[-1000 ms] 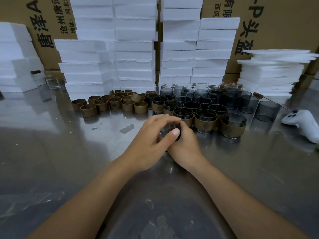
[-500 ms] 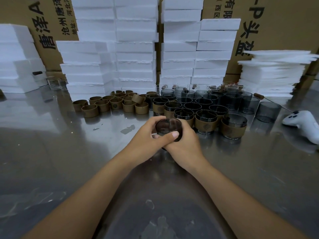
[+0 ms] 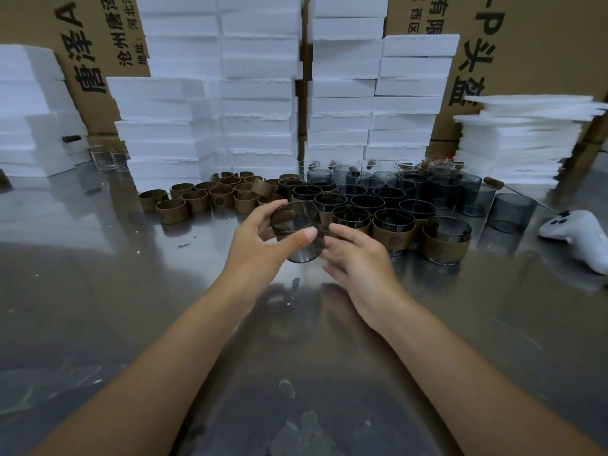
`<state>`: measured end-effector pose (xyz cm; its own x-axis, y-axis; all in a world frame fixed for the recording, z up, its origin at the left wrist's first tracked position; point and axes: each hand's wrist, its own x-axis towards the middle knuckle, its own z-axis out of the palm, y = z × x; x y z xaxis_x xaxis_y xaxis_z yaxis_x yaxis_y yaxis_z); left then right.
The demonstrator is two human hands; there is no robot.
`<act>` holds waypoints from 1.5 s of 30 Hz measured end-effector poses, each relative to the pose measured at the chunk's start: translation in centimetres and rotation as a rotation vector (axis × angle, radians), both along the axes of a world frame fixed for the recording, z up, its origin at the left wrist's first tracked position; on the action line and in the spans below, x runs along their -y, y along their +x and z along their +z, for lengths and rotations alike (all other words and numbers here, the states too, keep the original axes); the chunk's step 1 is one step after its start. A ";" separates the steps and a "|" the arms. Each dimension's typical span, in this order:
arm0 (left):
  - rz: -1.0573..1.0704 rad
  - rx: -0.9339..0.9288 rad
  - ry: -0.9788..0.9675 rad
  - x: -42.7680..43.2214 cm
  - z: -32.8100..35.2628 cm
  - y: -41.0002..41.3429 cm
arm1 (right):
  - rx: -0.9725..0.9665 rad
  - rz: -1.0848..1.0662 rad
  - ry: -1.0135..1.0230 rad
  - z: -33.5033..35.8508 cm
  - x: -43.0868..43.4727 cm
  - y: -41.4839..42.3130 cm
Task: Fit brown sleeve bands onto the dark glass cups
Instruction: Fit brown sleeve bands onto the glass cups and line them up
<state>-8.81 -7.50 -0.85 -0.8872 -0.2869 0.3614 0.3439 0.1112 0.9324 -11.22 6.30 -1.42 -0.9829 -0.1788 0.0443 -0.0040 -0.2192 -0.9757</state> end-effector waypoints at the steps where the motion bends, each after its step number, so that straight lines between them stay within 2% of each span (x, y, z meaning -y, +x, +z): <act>1: -0.015 -0.006 -0.013 -0.1 0.0 0.1 | 0.101 0.018 -0.129 0.3 -0.3 -0.2; 4: -0.066 -0.009 -0.075 -0.3 0.0 0.2 | 0.232 0.068 -0.310 0.6 -1.0 -0.5; 8: -0.089 0.002 -0.183 -1.0 -0.5 0.2 | 0.267 0.106 -0.330 0.5 -0.8 -0.4; 12: -0.100 0.002 -0.180 -1.2 -0.7 0.1 | 0.277 0.143 -0.366 0.5 -0.7 -0.3; 16: -0.128 0.002 -0.126 -1.1 -0.5 0.2 | 0.259 0.255 -0.319 0.7 -0.5 0.1; 22: -0.120 -0.012 -0.126 -1.0 -0.2 0.3 | 0.333 0.313 -0.247 0.8 -0.2 0.5; 28: -0.113 -0.003 -0.171 -0.7 -0.3 0.3 | 0.387 0.288 -0.179 0.6 -0.6 0.3; 34: -0.100 0.002 -0.267 -0.6 -0.5 0.3 | 0.348 0.174 -0.130 0.6 -0.9 0.1; 39: -0.131 -0.005 -0.300 -0.5 -0.5 0.4 | 0.315 0.097 -0.194 0.8 -0.9 -0.1; 45: -0.144 -0.001 -0.248 -0.6 -0.3 0.5 | 0.234 0.128 -0.216 0.9 -0.7 -0.1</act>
